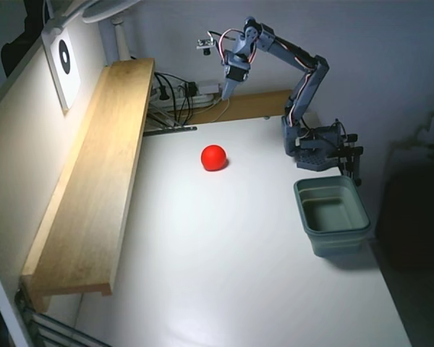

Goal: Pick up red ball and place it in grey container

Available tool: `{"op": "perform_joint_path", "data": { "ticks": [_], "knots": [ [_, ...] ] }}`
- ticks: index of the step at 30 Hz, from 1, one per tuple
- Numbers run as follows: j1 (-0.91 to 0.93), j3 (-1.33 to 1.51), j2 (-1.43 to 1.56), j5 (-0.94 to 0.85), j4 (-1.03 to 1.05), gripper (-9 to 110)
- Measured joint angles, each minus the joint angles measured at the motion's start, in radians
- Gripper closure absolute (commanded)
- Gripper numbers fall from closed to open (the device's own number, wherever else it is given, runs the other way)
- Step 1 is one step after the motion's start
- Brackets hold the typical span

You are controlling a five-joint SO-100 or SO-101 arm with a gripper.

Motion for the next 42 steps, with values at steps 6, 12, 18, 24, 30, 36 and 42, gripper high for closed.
{"op": "perform_joint_path", "data": {
  "ticks": [6, 12, 18, 24, 30, 36, 42],
  "knots": [
    [0.0, 0.0, 0.0, 0.0, 0.0, 104],
    [0.0, 0.0, 0.0, 0.0, 0.0, 104],
    [0.0, 0.0, 0.0, 0.0, 0.0, 104],
    [0.0, 0.0, 0.0, 0.0, 0.0, 104],
    [0.0, 0.0, 0.0, 0.0, 0.0, 63],
    [0.0, 0.0, 0.0, 0.0, 0.0, 63],
    [0.0, 0.0, 0.0, 0.0, 0.0, 63]
  ]
}}
